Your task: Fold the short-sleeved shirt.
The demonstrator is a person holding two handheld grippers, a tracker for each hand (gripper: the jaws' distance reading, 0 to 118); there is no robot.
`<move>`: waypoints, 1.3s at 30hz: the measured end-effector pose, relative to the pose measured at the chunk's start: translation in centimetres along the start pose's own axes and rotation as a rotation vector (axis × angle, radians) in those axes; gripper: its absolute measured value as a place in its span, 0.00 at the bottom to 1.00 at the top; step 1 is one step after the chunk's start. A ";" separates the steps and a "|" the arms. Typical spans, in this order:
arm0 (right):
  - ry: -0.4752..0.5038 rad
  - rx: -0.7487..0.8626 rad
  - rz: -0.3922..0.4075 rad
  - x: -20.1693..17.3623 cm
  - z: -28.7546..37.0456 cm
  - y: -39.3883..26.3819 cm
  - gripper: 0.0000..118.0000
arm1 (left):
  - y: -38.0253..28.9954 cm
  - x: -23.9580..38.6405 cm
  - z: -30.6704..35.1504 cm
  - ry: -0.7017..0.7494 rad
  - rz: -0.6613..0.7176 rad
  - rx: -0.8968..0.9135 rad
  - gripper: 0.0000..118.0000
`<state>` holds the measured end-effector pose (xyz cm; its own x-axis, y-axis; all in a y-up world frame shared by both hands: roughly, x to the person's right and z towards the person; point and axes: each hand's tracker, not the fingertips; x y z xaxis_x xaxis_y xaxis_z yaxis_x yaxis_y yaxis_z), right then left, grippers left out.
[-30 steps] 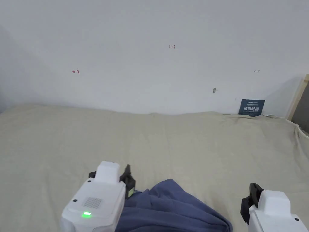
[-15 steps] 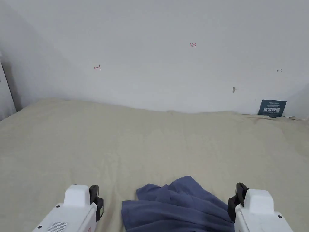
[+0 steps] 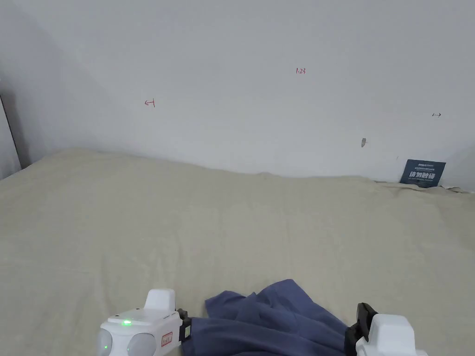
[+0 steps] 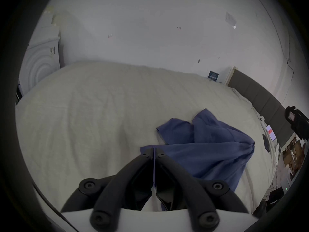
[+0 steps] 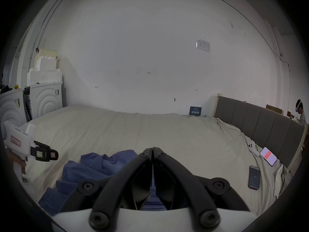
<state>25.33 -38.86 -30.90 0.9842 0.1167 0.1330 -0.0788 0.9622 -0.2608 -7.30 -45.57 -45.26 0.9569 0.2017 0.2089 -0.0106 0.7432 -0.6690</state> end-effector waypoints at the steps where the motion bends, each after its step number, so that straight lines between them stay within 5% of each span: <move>1: -0.002 -0.005 0.002 0.1 -0.2 -0.2 0.01 | 0.0 0.3 -0.7 0.007 -0.001 -0.034 0.31; 5: -0.003 -0.027 0.006 0.5 -1.0 -0.9 0.01 | -0.1 1.5 -2.7 0.045 -0.012 -0.124 0.59; 11: -0.008 -0.050 0.006 1.2 -1.6 -1.7 0.01 | -0.6 3.4 -4.2 0.131 -0.085 -0.182 0.59; 13: -0.011 -0.056 0.007 1.5 -1.8 -1.9 0.01 | -0.6 4.9 -3.2 0.159 -0.174 -0.183 0.55; 20: -0.026 -0.073 -0.006 2.4 -2.3 -2.5 0.01 | -1.5 6.2 -3.5 0.171 -0.305 -0.168 0.02; 31: -0.038 -0.071 -0.001 3.7 -3.1 -2.0 0.01 | 1.2 2.2 3.0 -0.036 -0.197 0.052 0.00; 39: -0.032 -0.115 0.004 4.9 -6.1 -1.0 0.01 | 0.6 -0.8 7.9 -0.008 -0.113 0.224 0.00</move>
<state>31.22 -40.76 -35.84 0.9781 0.1306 0.1618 -0.0628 0.9274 -0.3688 -10.37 -40.21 -40.16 0.9533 0.1134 0.2801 0.0317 0.8842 -0.4660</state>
